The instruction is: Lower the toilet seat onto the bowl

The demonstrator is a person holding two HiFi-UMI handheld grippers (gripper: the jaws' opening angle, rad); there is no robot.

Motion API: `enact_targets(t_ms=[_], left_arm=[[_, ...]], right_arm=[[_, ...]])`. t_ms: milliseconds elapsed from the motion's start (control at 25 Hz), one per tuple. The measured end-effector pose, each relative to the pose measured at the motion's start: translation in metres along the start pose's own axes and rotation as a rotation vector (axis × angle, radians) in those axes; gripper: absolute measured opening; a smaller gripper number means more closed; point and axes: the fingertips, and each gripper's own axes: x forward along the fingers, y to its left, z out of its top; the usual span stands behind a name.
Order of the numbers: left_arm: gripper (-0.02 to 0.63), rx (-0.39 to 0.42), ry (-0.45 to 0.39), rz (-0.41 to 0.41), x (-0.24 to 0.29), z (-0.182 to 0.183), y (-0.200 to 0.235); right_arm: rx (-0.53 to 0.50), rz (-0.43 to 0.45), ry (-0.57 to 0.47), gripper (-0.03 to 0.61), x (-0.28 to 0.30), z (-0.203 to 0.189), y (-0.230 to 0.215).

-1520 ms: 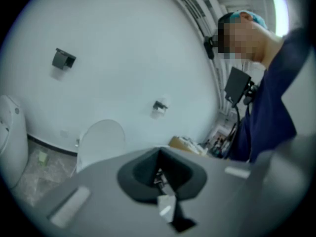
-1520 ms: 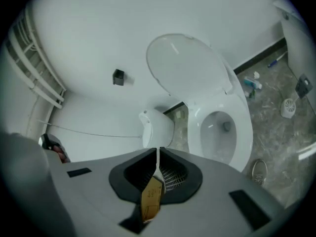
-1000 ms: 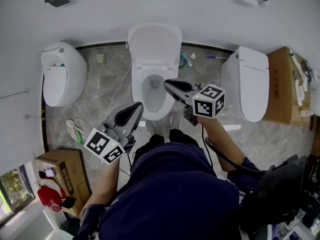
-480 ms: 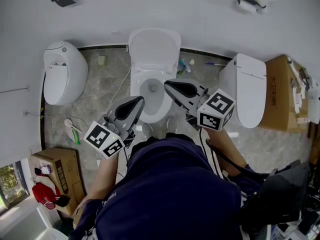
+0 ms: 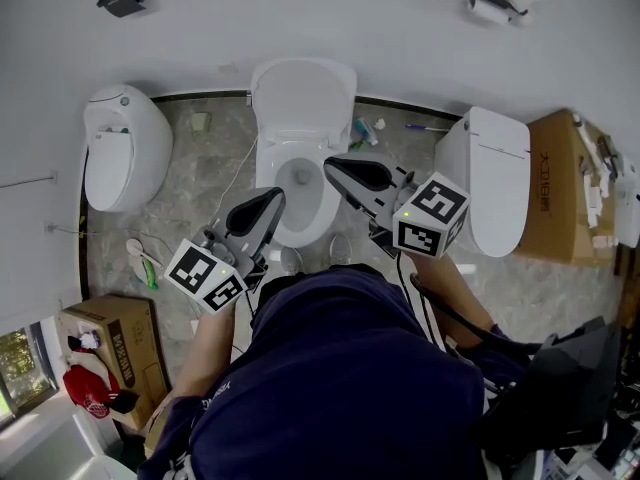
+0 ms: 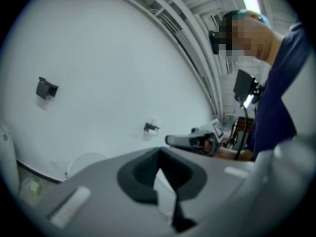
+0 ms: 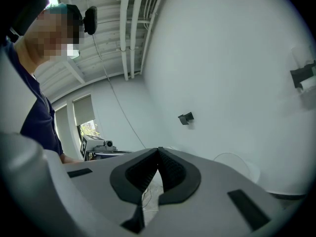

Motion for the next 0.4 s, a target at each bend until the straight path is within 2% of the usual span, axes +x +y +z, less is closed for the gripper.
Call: enact_targets(t_ms=[400], left_arm=[[0.003,-0.001,-0.012,0.015,0.003,0.002,0.008]], right_arm=[[0.019,-0.019,-0.004,0.008,0.000,0.001,-0.014]])
